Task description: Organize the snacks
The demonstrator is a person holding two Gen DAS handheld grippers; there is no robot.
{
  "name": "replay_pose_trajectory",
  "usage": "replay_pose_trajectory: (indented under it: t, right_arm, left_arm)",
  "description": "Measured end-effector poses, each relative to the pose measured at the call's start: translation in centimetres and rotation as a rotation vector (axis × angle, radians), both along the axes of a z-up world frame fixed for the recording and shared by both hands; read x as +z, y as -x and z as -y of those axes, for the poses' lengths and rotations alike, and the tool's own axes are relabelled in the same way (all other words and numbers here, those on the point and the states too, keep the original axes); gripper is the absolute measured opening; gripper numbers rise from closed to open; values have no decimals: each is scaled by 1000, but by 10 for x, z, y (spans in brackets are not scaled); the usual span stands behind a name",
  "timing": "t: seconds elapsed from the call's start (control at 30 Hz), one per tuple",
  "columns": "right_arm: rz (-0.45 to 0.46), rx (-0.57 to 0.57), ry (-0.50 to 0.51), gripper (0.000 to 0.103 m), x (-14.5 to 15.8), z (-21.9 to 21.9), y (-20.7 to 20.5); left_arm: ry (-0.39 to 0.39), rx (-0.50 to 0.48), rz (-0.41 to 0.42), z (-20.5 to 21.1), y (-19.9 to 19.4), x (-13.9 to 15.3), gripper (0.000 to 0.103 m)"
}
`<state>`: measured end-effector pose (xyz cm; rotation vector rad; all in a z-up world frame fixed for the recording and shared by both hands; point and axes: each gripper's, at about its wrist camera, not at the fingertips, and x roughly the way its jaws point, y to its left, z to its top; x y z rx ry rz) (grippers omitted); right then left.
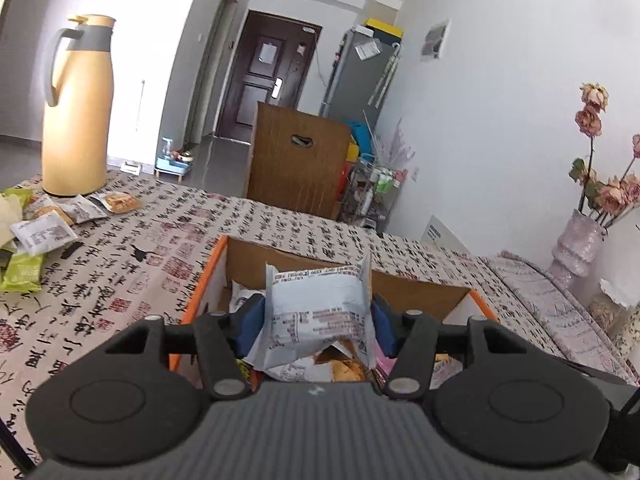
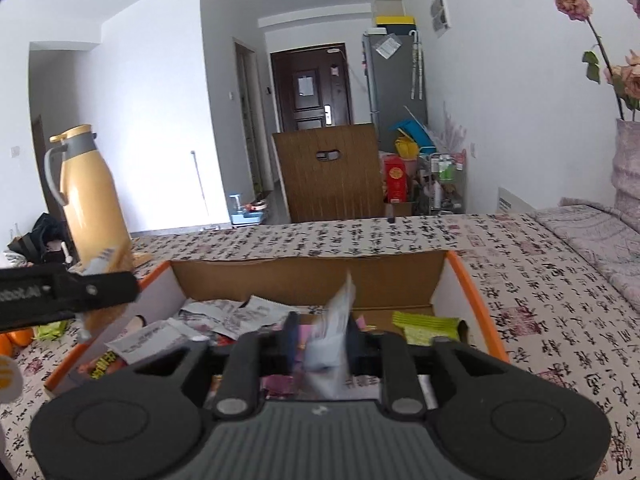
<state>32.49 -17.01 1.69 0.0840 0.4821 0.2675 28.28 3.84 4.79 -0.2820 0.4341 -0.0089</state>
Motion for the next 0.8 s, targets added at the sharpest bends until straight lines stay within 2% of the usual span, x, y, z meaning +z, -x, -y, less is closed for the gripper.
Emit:
replay_pose_trajectory:
  t: [0.03, 0.07, 0.1, 0.17, 0.33, 0.43, 0.8]
  right_arm:
    - [2, -16, -5, 71, 0, 3, 1]
    - [9, -36, -11, 97, 1, 5, 1]
    - [20, -54, -12, 103, 1, 8, 2]
    - [34, -63, -20, 103, 3, 11, 5]
    - [18, -48, -19, 103, 6, 10, 1]
    - [40, -42, -16, 103, 14, 8, 8]
    - [75, -50, 13, 103, 36, 25, 64]
  left_arm:
    - [-2, 8, 7, 0, 2, 1, 77]
    - [-5, 18, 12, 0, 3, 2, 86]
    - [-10, 38, 21, -1, 5, 3, 103]
    - [-11, 62, 36, -1, 8, 5, 103]
    - [-4, 47, 32, 0, 7, 11, 103]
    - [-9, 37, 52, 2, 14, 20, 103]
    - [-89, 54, 108, 7, 72, 41, 103]
